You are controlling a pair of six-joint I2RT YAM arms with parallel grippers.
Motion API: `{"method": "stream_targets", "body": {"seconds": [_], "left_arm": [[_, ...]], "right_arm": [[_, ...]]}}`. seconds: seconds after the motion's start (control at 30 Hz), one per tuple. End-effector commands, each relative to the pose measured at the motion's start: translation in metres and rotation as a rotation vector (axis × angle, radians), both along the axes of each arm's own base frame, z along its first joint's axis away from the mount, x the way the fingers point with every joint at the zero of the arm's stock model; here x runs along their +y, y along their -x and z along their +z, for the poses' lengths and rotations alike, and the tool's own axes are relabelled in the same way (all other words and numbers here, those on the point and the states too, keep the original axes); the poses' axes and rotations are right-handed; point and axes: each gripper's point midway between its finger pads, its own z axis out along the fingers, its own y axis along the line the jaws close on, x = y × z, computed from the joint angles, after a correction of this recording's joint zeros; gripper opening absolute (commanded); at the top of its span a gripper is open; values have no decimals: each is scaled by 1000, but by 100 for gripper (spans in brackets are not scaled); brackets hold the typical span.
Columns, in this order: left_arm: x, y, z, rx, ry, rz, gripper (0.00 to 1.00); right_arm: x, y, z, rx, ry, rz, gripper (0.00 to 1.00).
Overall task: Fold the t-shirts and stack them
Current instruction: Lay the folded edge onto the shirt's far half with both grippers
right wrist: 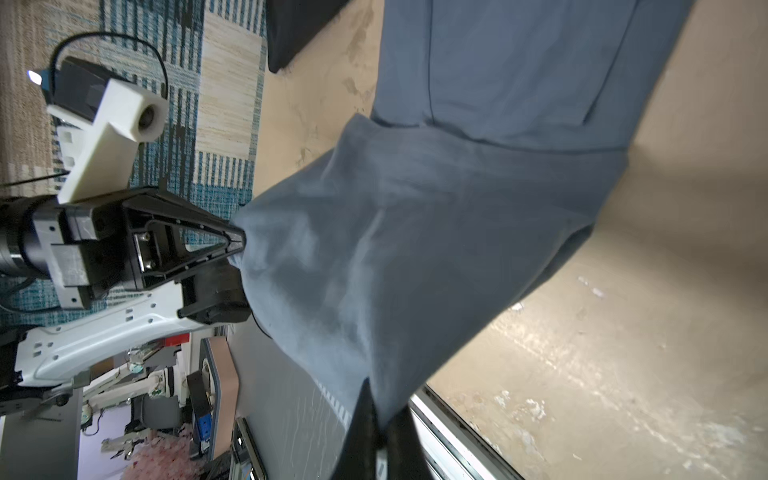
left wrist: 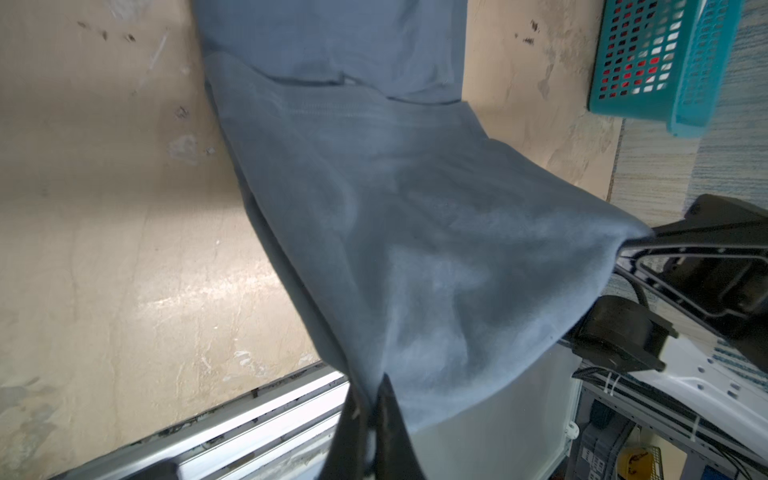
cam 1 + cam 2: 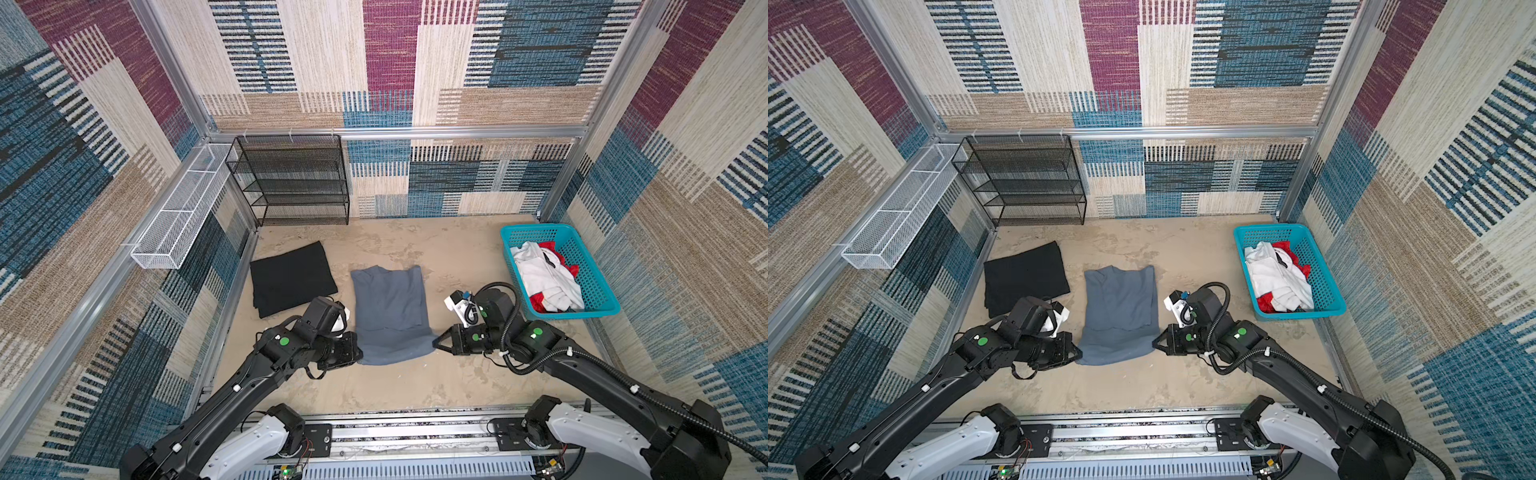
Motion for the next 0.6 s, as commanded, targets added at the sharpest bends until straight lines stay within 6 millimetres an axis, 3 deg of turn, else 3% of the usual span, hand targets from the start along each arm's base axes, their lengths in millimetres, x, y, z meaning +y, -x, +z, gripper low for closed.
{"method": "stream_targets", "body": {"seconds": [0.0, 0.27, 0.57], "left_arm": [[3, -23, 10, -69, -39, 33, 0], [3, -93, 34, -174, 8, 153, 0], [-1, -159, 38, -175, 47, 158, 0]], "right_arm": [[0, -26, 13, -61, 7, -64, 0], [10, -83, 30, -148, -53, -73, 0], [14, -143, 28, -186, -24, -76, 0]]}}
